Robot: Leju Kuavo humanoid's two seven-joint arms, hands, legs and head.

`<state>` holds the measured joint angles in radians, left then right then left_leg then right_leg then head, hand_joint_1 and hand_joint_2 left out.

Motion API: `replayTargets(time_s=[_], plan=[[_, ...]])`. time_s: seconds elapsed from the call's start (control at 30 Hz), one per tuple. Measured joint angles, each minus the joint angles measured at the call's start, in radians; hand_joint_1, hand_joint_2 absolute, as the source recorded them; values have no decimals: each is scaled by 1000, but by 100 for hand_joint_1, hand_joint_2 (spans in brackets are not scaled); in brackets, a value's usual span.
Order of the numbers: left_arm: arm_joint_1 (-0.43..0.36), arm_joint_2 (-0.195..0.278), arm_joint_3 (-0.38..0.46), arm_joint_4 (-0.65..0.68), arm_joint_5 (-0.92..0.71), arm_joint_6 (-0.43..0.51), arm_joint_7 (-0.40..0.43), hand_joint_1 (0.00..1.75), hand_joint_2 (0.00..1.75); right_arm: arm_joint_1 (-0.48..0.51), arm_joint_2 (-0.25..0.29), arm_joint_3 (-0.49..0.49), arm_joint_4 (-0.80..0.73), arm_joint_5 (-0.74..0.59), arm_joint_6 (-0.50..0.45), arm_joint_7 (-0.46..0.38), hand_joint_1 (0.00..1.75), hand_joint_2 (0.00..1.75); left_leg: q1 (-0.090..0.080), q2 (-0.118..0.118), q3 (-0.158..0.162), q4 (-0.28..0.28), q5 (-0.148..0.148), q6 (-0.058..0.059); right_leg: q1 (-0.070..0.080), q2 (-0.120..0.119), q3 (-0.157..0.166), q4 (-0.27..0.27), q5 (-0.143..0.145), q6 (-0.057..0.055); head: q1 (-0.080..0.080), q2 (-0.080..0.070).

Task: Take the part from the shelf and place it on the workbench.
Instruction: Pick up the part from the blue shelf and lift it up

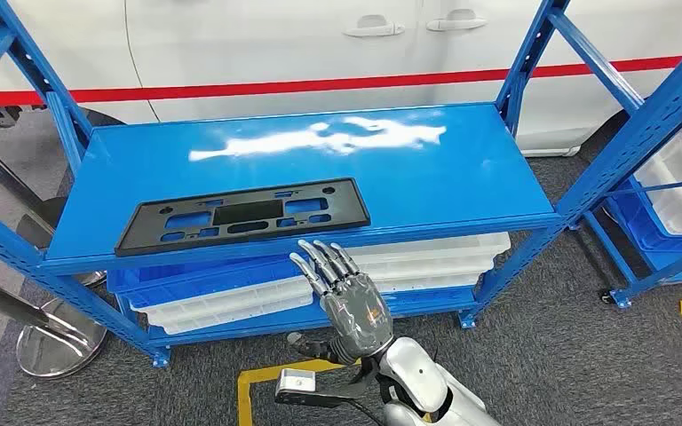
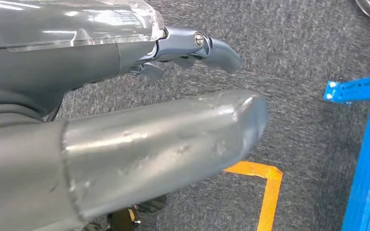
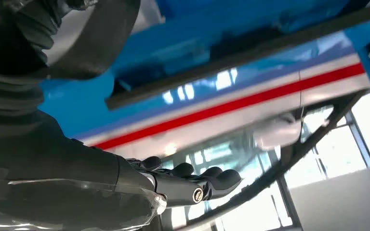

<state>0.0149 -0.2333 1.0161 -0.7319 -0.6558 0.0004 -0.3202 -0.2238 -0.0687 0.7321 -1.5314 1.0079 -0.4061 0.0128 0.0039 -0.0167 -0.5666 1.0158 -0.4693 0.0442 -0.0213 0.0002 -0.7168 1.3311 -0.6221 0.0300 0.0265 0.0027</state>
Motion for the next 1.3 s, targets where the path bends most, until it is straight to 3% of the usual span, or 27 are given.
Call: replayTargets(time_s=[0.07,0.1,0.17,0.2,0.27,0.3,0.33,0.4,0.47,0.53,0.57,0.6,0.67,0.73,0.83,0.9,0.97,1.03,1.07,1.1,1.13,1.2,1.23,1.3], plan=[[2,0,6,-3,-1,-3,0,0,0,2,3,0,1,-35,14,-9,0,0,-3,-6,2,0,0,1,3,1,8,-21,25,-5,0,0],[3,0,12,-5,-2,-6,1,0,0,3,6,0,2,-68,28,-17,0,44,-7,-14,4,0,-1,1,6,3,26,-60,57,-13,0,0],[3,-1,21,-11,-4,-11,1,0,0,4,12,0,2,-136,54,-34,0,131,-12,-29,7,0,-1,1,13,30,93,-197,125,-37,0,0],[2,-1,26,-14,-4,-14,1,0,0,4,16,0,1,-171,67,-42,0,131,-12,-38,6,0,-1,0,15,46,120,-256,145,-47,0,0],[3,0,35,-21,-6,-21,0,0,0,8,21,0,0,-239,93,-58,0,44,-6,-51,1,-1,0,-7,20,62,138,-299,148,-57,0,0],[5,1,40,-25,-7,-24,0,0,0,10,24,-1,-1,-271,104,-66,0,0,-2,-57,0,-2,1,-12,23,57,139,-306,150,-57,0,0],[8,2,46,-30,-9,-27,0,0,0,11,29,-2,-3,-303,114,-75,0,0,-2,-59,-1,-2,0,-17,20,51,143,-313,152,-56,0,0],[14,1,63,-41,-16,-38,1,0,0,14,42,-5,-5,-364,128,-91,0,0,-4,-38,-12,24,-21,-28,13,41,155,-334,159,-55,0,0],[16,0,80,-52,-23,-50,4,0,0,17,52,-8,-6,-411,142,-99,0,0,-1,-7,-59,125,-77,-41,9,29,164,-345,163,-57,-1,0],[16,0,96,-60,-26,-58,7,0,0,19,56,-10,-5,-427,150,-99,0,87,6,5,-121,247,-124,-52,8,18,165,-343,160,-57,-1,0],[17,0,104,-63,-26,-62,9,0,0,20,57,-11,-4,-424,151,-98,0,131,10,8,-135,270,-121,-57,7,15,165,-341,158,-55,-1,0],[18,0,113,-67,-27,-66,10,0,0,20,59,-11,-4,-414,150,-97,0,175,15,9,-130,254,-100,-61,5,13,165,-337,154,-51,-1,0],[18,0,129,-72,-30,-76,14,0,0,19,64,-11,-4,-383,144,-92,0,175,22,12,-70,129,-31,-70,0,11,167,-327,144,-40,-1,0],[16,0,144,-76,-35,-87,20,0,0,16,68,-10,-4,-344,132,-85,0,175,21,9,-20,27,-2,-65,0,10,166,-315,132,-25,-1,0],[15,0,164,-81,-46,-103,28,0,0,13,71,-10,-2,-273,108,-68,0,175,15,5,-12,10,-4,-37,2,11,167,-315,129,-9,-1,0],[14,0,176,-83,-58,-112,31,0,0,12,72,-9,-1,-232,93,-57,0,175,16,6,-8,7,0,-25,-1,10,168,-309,122,-3,-1,0],[12,-1,188,-88,-72,-119,33,0,0,9,72,-8,2,-198,77,-47,0,175,16,7,-5,5,0,-14,-1,7,130,-225,74,1,-1,0],[10,0,200,-91,-85,-124,34,0,0,7,73,-7,7,-163,57,-36,0,175,11,8,-4,5,-3,-6,1,4,55,-87,18,0,0,0],[9,0,207,-92,-91,-126,35,0,0,7,73,-6,12,-145,46,-31,0,175,8,8,-3,5,-4,-4,2,5,28,-43,10,-3,0,0],[8,0,213,-93,-97,-128,36,0,0,6,73,-5,18,-125,33,-26,0,175,3,8,-1,5,-6,-1,4,4,16,-33,23,-8,0,0],[7,0,220,-94,-103,-130,36,0,0,3,73,-4,23,-107,20,-21,0,175,-1,7,2,5,-8,1,8,5,22,-59,52,-16,-1,0],[4,-2,230,-96,-111,-133,36,0,0,-7,73,-4,33,-77,-4,-13,0,175,-9,6,11,4,-13,3,21,5,72,-182,127,-44,-1,0],[2,-3,233,-97,-114,-134,37,0,0,-11,73,-4,37,-69,-12,-10,0,175,-11,5,14,4,-15,2,27,4,96,-239,150,-58,-1,0],[-2,-7,239,-99,-116,-135,37,0,0,-18,73,-4,43,-61,-18,-6,0,175,-8,7,13,2,-17,-4,38,3,118,-293,161,-76,-1,0]])
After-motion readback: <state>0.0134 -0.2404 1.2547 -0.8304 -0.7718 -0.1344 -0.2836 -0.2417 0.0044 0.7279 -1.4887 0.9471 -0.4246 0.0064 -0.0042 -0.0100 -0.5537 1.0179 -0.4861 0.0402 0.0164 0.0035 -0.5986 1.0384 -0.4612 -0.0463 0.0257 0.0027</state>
